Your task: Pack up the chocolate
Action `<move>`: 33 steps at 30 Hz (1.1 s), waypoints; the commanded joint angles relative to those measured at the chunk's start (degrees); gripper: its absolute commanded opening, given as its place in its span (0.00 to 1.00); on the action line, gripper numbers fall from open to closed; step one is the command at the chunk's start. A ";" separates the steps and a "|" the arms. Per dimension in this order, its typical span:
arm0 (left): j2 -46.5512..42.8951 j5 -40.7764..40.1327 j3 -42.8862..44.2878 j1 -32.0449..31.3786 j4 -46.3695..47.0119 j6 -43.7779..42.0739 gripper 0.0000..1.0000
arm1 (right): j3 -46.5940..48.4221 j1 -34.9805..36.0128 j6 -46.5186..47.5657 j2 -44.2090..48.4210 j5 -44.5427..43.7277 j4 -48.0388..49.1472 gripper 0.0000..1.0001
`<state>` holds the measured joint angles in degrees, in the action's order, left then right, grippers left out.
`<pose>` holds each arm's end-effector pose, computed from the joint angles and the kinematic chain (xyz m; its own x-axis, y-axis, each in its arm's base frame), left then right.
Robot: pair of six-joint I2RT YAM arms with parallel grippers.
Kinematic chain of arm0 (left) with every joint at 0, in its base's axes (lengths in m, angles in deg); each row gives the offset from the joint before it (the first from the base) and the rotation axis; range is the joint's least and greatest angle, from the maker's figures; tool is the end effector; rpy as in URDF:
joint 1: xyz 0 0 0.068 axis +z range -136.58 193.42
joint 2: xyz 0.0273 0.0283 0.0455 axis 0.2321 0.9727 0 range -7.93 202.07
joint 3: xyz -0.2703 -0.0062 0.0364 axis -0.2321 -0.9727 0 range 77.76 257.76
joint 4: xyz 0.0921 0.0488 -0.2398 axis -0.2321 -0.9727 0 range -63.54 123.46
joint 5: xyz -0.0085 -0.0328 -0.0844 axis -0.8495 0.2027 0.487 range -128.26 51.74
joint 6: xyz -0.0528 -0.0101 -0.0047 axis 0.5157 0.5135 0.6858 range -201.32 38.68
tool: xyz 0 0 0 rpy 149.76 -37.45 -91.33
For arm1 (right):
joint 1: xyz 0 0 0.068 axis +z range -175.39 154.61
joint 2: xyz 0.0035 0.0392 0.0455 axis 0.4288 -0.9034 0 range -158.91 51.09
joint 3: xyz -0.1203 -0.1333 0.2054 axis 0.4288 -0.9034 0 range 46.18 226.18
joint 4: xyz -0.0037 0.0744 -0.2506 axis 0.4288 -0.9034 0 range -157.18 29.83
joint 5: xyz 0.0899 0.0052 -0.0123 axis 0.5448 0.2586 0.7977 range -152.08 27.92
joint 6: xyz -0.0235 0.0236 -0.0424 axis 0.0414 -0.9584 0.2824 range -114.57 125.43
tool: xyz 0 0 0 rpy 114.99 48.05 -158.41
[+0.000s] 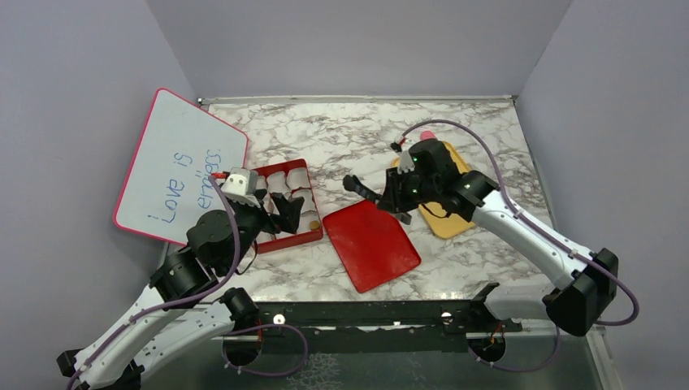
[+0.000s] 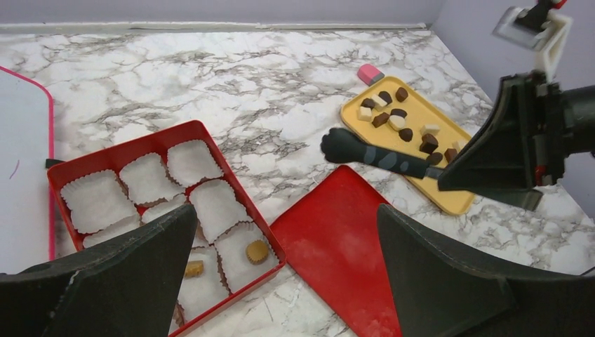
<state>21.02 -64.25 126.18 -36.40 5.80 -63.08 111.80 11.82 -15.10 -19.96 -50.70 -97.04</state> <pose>0.0797 -0.0701 0.3644 -0.2146 -0.1820 -0.9596 0.3577 0.8996 -0.2506 0.2063 0.1654 0.3265 -0.7505 -0.1382 -0.6463 -0.4761 0.7913 0.3837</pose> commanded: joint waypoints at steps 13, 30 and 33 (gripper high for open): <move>0.54 -1.96 5.51 0.34 2.43 -1.35 0.99 | 8.50 17.28 -2.84 -15.07 0.89 13.70 0.23; -6.99 -3.74 3.47 0.26 3.09 -0.66 0.99 | 20.30 24.23 -2.02 -33.84 2.67 13.81 0.24; -8.58 -4.01 2.53 0.32 2.96 -0.66 0.99 | 22.79 24.94 -1.17 -36.61 2.35 12.40 0.24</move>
<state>14.51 -67.40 129.74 -36.40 8.01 -63.60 130.27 35.71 -18.03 -53.71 -49.17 -83.22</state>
